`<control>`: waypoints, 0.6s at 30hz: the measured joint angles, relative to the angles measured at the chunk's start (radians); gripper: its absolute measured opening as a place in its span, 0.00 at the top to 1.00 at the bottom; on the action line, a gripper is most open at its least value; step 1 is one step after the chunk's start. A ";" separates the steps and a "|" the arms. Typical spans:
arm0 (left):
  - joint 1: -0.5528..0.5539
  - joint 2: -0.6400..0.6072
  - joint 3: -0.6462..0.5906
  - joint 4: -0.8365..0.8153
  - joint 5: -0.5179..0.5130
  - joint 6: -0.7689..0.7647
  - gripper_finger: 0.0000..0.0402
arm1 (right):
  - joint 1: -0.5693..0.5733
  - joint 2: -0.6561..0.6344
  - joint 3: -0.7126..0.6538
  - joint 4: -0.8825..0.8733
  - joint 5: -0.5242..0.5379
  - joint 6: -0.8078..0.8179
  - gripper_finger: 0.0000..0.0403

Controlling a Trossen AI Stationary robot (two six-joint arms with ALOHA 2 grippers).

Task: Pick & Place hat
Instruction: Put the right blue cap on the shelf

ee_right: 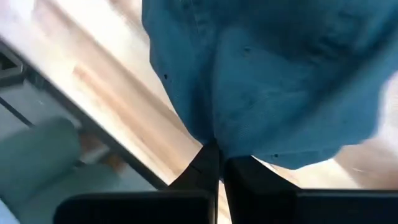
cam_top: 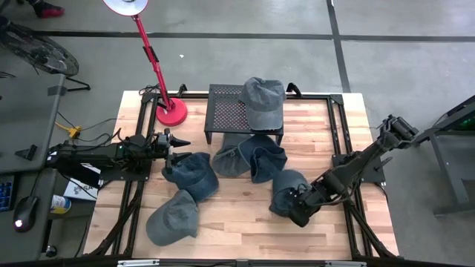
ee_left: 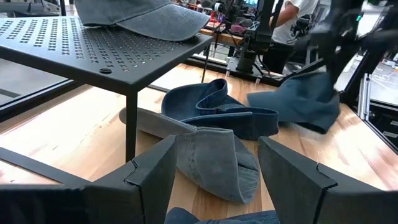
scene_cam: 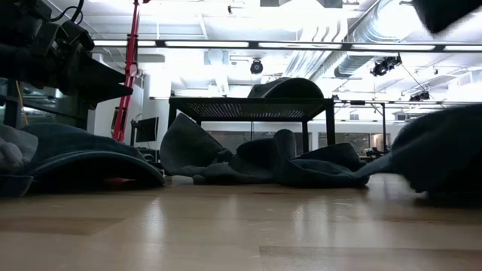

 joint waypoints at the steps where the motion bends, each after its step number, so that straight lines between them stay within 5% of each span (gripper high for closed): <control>1: 0.000 0.000 0.000 0.000 0.000 0.000 0.45 | 0.000 0.000 0.046 -0.056 0.003 -0.048 1.00; 11: 0.000 0.000 0.000 0.004 -0.031 0.116 0.45 | 0.000 -0.001 0.472 -0.498 0.054 -0.497 1.00; 18: 0.000 0.000 0.014 0.031 -0.102 0.305 0.45 | -0.015 -0.002 0.619 -0.570 0.098 -0.806 1.00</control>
